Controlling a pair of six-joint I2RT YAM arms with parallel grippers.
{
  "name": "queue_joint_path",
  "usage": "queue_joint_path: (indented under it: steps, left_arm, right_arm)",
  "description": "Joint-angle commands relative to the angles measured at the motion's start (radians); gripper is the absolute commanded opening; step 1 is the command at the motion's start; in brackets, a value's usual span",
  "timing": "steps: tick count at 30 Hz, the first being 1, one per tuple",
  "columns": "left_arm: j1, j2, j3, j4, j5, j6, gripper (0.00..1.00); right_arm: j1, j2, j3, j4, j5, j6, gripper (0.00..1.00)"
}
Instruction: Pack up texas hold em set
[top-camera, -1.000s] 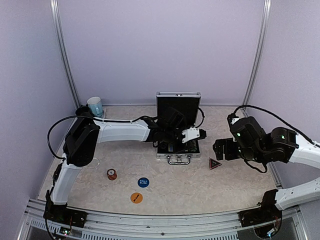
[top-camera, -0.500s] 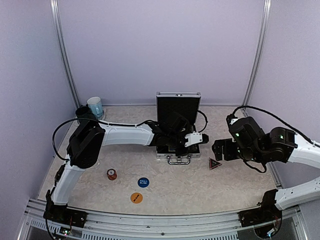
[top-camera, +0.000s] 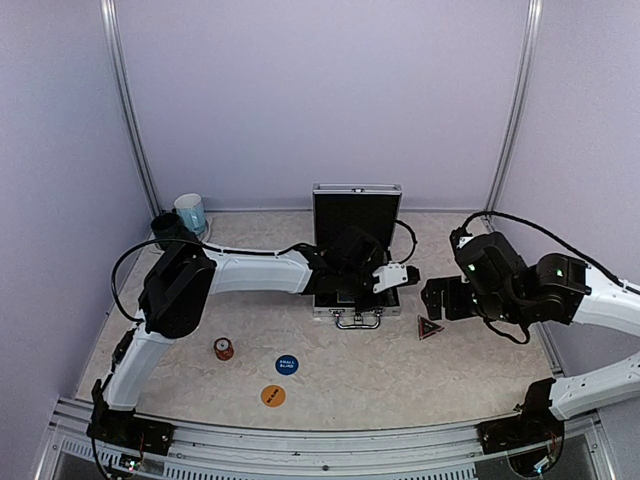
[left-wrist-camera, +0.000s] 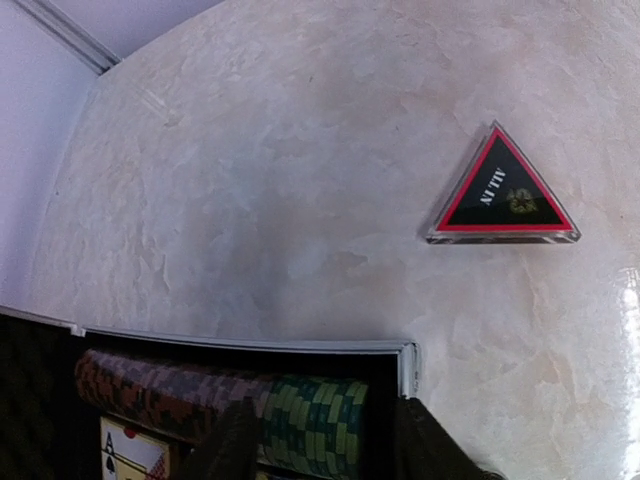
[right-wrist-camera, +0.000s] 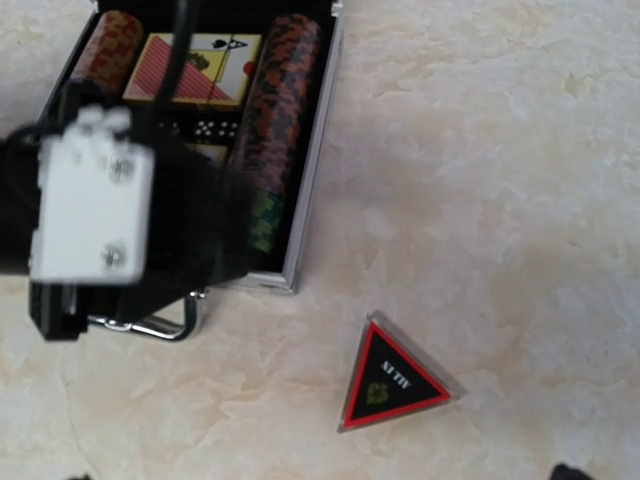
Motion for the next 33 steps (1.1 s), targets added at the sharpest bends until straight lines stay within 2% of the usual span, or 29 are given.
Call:
queue_joint_path:
  steps: [1, 3, 8, 11, 16, 20, 23, 24, 25, 33]
  left_arm:
    - [-0.005, 0.016, 0.031, 0.051, -0.05, -0.038, 0.54]
    - [-0.005, 0.011, 0.031, 0.057, -0.06, -0.049, 0.59]
    - [-0.004, -0.006, 0.029, 0.084, -0.118, -0.088, 0.61]
    - [0.001, -0.027, 0.021, 0.092, -0.126, -0.125, 0.66]
    - [0.012, -0.109, -0.048, 0.137, -0.124, -0.249, 0.74]
    - [0.015, -0.209, -0.115, 0.149, -0.193, -0.378, 0.79]
    - [0.022, -0.28, -0.197, 0.155, -0.231, -0.494, 0.84]
    - [0.024, -0.32, -0.234, 0.156, -0.248, -0.53, 0.95]
    - [0.025, -0.355, -0.266, 0.156, -0.271, -0.56, 0.99]
    - [0.04, -0.63, -0.566, 0.116, -0.448, -0.861, 0.99]
  right_arm:
    - [-0.011, 0.012, -0.006, 0.018, -0.009, -0.011, 0.99]
    - [-0.012, 0.015, -0.004, 0.02, -0.011, -0.014, 0.99]
    - [-0.015, 0.022, 0.001, 0.026, -0.017, -0.02, 0.99]
    - [-0.015, 0.025, 0.005, 0.028, -0.021, -0.022, 0.99]
    - [-0.018, 0.041, -0.001, 0.06, -0.054, -0.046, 0.99]
    - [-0.03, 0.094, 0.005, 0.084, -0.078, -0.062, 0.97]
    - [-0.057, 0.136, 0.019, 0.122, -0.122, -0.08, 0.92]
    - [-0.071, 0.149, 0.023, 0.142, -0.157, -0.088, 0.9]
    - [-0.089, 0.161, 0.026, 0.164, -0.19, -0.095, 0.88]
    - [-0.219, 0.334, 0.083, 0.296, -0.373, -0.151, 0.65]
